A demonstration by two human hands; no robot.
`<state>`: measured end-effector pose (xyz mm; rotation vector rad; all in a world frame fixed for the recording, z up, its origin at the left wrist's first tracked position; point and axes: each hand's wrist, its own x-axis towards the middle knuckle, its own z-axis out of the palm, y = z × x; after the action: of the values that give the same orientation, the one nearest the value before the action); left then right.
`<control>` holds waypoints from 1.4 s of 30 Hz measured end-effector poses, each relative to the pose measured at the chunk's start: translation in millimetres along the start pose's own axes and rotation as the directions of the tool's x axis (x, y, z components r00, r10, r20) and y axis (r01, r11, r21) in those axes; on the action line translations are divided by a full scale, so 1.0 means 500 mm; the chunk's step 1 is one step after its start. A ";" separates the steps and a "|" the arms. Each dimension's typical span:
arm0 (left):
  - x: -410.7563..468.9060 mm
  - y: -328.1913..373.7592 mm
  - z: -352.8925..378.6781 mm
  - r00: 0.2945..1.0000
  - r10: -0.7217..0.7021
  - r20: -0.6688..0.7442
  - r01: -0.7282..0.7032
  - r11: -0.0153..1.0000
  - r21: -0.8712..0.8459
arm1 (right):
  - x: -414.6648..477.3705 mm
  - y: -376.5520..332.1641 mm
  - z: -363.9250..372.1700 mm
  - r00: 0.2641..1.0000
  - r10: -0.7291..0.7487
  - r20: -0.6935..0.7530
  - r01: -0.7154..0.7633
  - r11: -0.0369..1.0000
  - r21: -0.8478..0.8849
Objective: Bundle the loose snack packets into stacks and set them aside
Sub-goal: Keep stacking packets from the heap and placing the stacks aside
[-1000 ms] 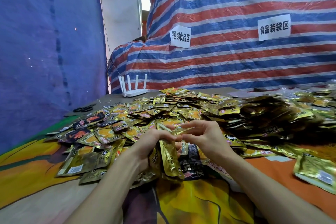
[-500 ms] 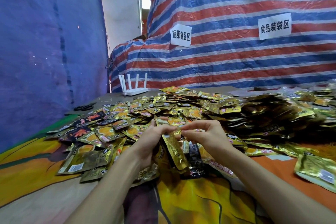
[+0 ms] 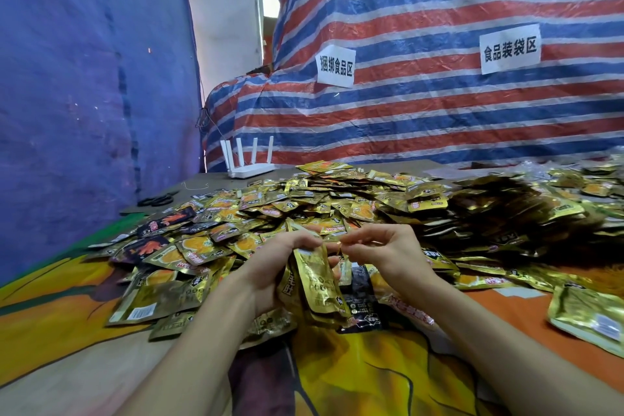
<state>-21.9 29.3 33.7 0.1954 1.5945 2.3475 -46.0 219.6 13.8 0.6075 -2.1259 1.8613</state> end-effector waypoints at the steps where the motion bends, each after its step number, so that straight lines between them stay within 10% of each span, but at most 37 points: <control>1: 0.001 -0.001 0.000 1.000 0.006 -0.022 -0.006 1.000 0.021 | 0.000 0.000 0.000 1.000 0.001 -0.003 -0.001 1.000 0.003; 12: -0.002 -0.003 0.007 1.000 -0.028 0.014 0.028 0.999 0.022 | 0.001 0.001 -0.002 0.999 0.014 -0.051 -0.014 1.000 -0.006; 18: -0.011 0.004 -0.003 0.965 0.043 0.258 0.026 0.966 -0.258 | 0.004 0.002 0.004 0.980 0.183 0.080 -0.189 0.978 0.086; 23: -0.009 0.002 -0.004 0.956 0.039 0.292 0.054 0.951 -0.305 | 0.004 -0.026 0.002 0.961 0.172 0.215 -0.274 0.674 0.686; 28: -0.001 -0.008 0.003 0.958 0.000 0.285 0.075 0.964 -0.254 | 0.002 -0.032 -0.009 0.959 0.169 0.229 -0.278 0.389 0.878; 34: 0.022 -0.013 -0.009 1.000 -0.023 -0.015 0.021 0.993 -0.117 | -0.004 -0.028 0.009 0.978 0.154 0.144 -0.199 0.900 0.388; 42: 0.043 -0.015 -0.013 0.701 0.377 -0.605 -0.468 0.884 0.008 | -0.037 -0.042 0.066 0.985 0.061 0.159 -0.050 0.996 -0.071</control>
<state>-42.8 33.0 23.4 -0.2747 1.7638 3.1066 -17.0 187.9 19.0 0.7135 -2.3195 1.8168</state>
